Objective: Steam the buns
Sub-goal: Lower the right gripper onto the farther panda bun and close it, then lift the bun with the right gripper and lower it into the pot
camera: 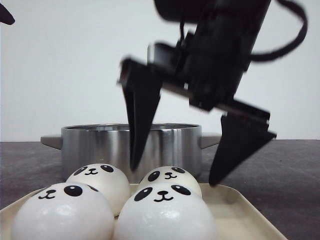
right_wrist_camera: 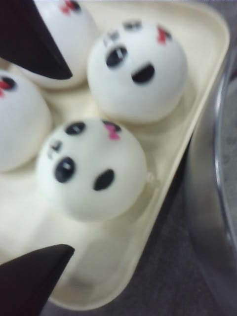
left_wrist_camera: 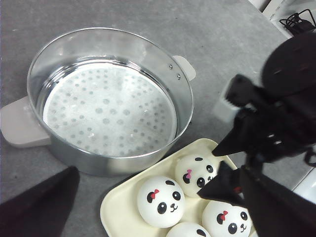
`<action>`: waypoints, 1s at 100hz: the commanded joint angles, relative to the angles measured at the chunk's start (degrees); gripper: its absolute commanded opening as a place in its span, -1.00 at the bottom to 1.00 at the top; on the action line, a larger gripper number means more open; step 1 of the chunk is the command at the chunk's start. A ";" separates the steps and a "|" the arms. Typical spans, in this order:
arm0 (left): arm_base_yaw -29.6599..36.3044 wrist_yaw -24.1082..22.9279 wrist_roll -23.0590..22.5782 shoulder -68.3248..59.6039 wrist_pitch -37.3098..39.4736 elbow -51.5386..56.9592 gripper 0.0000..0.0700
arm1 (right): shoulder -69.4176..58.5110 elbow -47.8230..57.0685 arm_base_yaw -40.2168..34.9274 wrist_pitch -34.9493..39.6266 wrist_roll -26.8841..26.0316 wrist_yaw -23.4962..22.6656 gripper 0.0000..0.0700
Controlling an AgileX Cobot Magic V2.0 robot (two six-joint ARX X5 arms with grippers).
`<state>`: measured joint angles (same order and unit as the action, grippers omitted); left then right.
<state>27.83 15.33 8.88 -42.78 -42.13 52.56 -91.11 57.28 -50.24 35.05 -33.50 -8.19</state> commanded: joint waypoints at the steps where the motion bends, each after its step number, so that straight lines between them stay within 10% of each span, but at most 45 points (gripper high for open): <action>1: 0.31 0.13 -0.92 -0.24 0.31 1.11 0.79 | -2.16 0.59 -0.46 -0.85 -0.68 1.97 0.87; 28: 0.31 0.13 -0.92 -0.24 0.07 1.11 0.79 | -6.05 0.59 0.72 -5.18 -0.55 3.74 0.78; 53: 0.31 0.13 -0.92 -0.26 -0.33 1.11 0.79 | -8.04 0.59 1.33 -3.63 -0.59 2.05 -0.22; 64: 0.31 0.11 -0.92 -0.26 -0.24 1.11 0.79 | -8.04 0.59 1.25 -3.50 -0.24 2.23 -1.00; 100: 0.31 0.07 -0.92 -0.26 -0.17 1.11 0.79 | -2.34 8.48 -0.74 1.22 2.60 2.01 -0.99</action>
<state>27.83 15.33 8.51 -42.78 -42.74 52.56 -95.85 61.87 -49.54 35.57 -32.67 -5.89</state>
